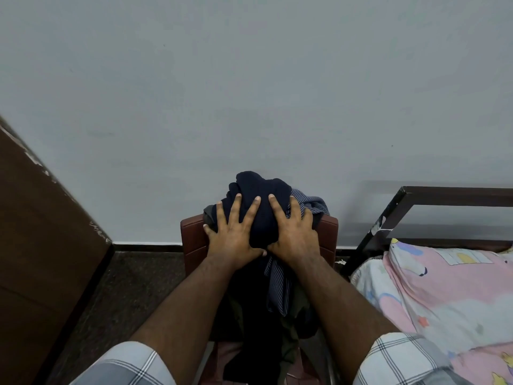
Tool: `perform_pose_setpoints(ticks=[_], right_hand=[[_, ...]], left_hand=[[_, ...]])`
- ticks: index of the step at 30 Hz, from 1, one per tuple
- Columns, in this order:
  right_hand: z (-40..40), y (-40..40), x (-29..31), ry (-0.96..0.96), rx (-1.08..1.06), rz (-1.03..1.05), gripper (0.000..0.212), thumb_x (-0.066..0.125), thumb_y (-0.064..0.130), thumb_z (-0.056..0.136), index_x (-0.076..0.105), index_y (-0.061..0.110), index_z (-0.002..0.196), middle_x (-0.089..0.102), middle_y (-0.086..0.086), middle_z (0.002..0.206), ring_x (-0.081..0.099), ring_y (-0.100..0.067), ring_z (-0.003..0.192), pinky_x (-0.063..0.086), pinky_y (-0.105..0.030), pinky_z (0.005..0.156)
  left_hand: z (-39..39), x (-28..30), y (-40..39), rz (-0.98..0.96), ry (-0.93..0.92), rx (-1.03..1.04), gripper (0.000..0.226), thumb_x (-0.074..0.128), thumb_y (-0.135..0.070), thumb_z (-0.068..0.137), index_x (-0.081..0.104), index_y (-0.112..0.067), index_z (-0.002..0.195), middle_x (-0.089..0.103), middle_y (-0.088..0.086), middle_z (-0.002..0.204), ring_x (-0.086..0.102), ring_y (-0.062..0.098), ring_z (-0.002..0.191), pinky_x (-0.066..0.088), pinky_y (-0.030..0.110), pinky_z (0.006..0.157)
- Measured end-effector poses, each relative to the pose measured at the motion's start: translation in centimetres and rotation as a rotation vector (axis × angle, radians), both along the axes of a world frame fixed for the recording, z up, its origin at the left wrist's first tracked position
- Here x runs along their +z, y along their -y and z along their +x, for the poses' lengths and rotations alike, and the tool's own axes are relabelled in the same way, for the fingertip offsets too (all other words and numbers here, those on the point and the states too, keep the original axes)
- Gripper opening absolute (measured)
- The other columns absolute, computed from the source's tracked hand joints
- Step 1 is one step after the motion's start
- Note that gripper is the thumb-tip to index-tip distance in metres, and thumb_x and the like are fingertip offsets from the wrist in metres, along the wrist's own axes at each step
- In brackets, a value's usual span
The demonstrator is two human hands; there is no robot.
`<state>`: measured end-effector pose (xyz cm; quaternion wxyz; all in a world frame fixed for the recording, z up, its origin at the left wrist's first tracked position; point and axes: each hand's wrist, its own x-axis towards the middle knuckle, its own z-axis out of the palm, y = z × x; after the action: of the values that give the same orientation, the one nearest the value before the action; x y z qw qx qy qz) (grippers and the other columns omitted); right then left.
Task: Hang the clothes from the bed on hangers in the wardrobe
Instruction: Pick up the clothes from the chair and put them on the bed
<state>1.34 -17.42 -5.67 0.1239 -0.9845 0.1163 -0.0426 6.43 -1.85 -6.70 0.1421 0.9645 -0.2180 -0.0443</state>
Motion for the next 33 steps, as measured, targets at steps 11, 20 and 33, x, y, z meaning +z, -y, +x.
perform_pose_setpoints(ticks=[11, 20, 33], right_hand=[[0.0, 0.1, -0.7, 0.077, 0.041, 0.058, 0.103, 0.076, 0.034, 0.079, 0.009, 0.041, 0.157, 0.012, -0.011, 0.161, 0.021, -0.045, 0.139, 0.044, -0.051, 0.105], [-0.7, -0.7, -0.3, 0.126, 0.029, 0.091, 0.085, 0.067, 0.013, 0.083, 0.028, 0.034, 0.156, 0.025, -0.014, 0.157, 0.027, -0.041, 0.136, 0.044, -0.043, 0.104], [-0.2, -1.0, -1.0, 0.211, 0.005, 0.193, 0.077, 0.06, -0.006, 0.077, 0.048, 0.024, 0.147, 0.038, -0.017, 0.152, 0.033, -0.047, 0.133, 0.041, -0.045, 0.106]], left_hand=[[-1.0, -0.5, 0.6, -0.045, 0.081, 0.023, 0.122, 0.081, -0.031, 0.081, -0.016, -0.047, 0.153, -0.013, 0.0, 0.166, 0.005, 0.042, 0.15, 0.042, 0.055, 0.11], [-1.3, -0.5, 0.9, -0.047, 0.16, 0.021, 0.094, 0.062, -0.008, 0.093, 0.002, -0.038, 0.158, 0.003, 0.01, 0.165, 0.026, 0.036, 0.14, 0.05, 0.044, 0.102], [-1.5, -0.9, 1.1, -0.186, 0.161, 0.03, 0.078, 0.054, -0.004, 0.097, 0.02, -0.04, 0.157, 0.011, 0.006, 0.165, 0.028, 0.033, 0.137, 0.04, 0.04, 0.108]])
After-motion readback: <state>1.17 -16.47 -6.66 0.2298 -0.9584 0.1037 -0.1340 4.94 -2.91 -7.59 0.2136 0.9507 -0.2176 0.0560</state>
